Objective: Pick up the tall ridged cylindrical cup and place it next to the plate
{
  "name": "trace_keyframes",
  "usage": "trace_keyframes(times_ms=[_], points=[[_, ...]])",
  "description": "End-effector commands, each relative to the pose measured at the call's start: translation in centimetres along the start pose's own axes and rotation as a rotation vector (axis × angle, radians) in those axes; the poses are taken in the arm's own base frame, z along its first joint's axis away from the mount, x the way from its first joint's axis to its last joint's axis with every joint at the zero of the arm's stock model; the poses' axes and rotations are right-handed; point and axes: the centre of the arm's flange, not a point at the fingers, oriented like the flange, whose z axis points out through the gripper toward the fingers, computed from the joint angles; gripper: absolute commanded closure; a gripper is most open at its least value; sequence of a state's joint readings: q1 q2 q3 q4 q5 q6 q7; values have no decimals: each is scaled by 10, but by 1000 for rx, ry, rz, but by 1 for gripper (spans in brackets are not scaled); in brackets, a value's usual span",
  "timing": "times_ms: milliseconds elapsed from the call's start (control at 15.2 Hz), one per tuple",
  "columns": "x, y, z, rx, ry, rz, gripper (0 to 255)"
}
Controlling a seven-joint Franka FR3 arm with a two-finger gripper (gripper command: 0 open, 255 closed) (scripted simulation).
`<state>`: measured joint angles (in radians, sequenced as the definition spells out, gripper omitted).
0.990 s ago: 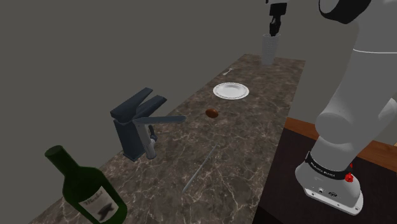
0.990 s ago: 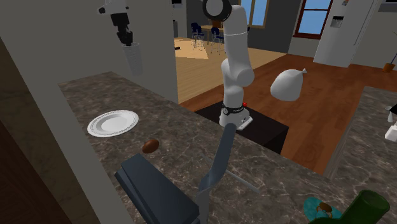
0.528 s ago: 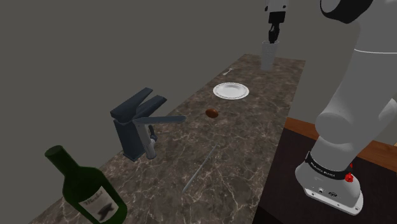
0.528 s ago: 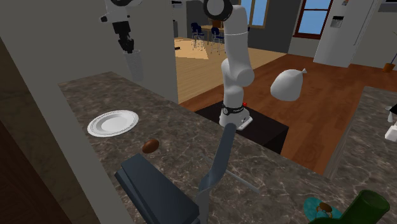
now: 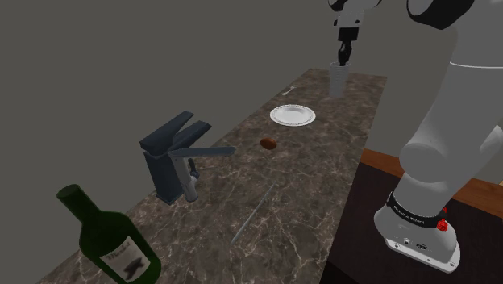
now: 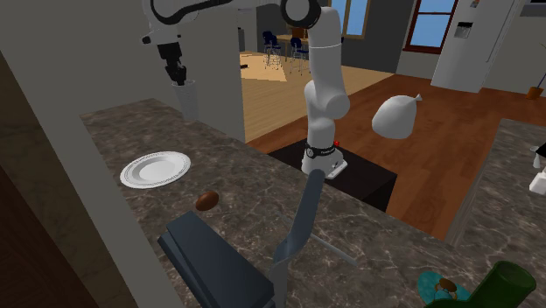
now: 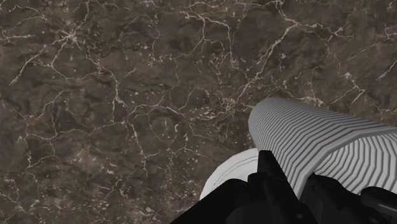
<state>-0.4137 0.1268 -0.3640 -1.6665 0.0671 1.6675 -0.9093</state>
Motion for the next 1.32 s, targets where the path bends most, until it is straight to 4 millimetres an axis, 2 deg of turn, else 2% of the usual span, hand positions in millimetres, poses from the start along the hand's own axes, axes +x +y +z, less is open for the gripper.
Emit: trace_keyframes(times_ms=[0,1254], points=[[1,1,9,-1,0,0,255],[7,11,109,-1,0,0,255]])
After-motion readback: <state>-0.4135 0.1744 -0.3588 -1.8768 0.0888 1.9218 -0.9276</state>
